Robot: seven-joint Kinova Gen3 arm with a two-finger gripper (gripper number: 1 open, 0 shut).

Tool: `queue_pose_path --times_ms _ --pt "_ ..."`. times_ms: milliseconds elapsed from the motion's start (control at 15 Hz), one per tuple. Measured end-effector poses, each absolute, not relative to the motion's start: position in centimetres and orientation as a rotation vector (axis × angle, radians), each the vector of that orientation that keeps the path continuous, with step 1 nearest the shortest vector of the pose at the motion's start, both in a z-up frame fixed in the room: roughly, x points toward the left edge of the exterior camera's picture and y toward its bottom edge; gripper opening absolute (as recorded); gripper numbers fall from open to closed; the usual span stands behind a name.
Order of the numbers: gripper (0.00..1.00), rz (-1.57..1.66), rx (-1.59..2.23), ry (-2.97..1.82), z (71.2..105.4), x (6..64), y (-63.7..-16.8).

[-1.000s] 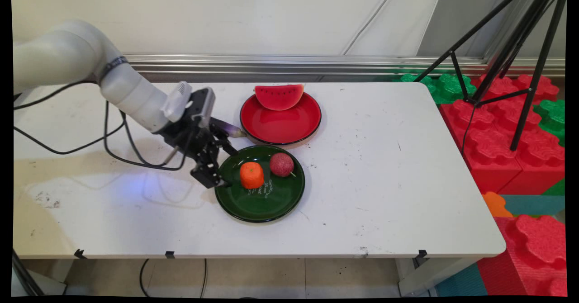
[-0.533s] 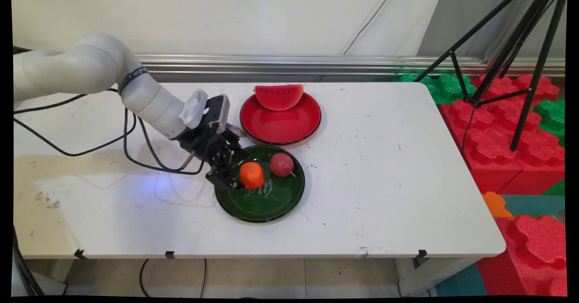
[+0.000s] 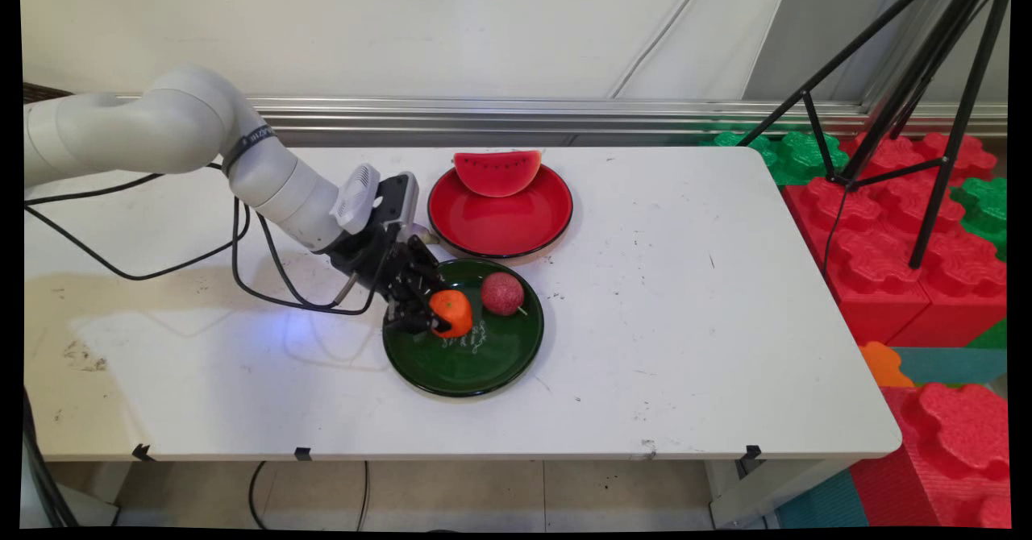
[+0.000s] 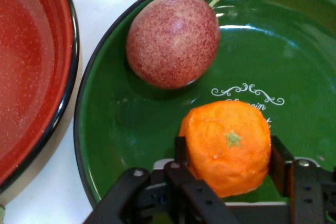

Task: Place the picked object on the table

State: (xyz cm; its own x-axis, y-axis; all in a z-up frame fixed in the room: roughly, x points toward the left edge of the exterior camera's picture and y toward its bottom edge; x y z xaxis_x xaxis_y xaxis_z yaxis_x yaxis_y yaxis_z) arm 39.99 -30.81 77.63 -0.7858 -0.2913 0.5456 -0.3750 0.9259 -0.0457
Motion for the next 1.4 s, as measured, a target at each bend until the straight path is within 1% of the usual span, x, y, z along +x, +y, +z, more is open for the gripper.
queue_pose_path --times_ms 400,667,1400 --pt "0.00 0.192 0.461 -2.527 77.8 40.0 -30.6" --pt "0.00 0.200 0.452 -2.518 78.6 40.4 -30.6" --pt "0.00 0.219 0.427 -2.477 83.2 42.8 -29.6"
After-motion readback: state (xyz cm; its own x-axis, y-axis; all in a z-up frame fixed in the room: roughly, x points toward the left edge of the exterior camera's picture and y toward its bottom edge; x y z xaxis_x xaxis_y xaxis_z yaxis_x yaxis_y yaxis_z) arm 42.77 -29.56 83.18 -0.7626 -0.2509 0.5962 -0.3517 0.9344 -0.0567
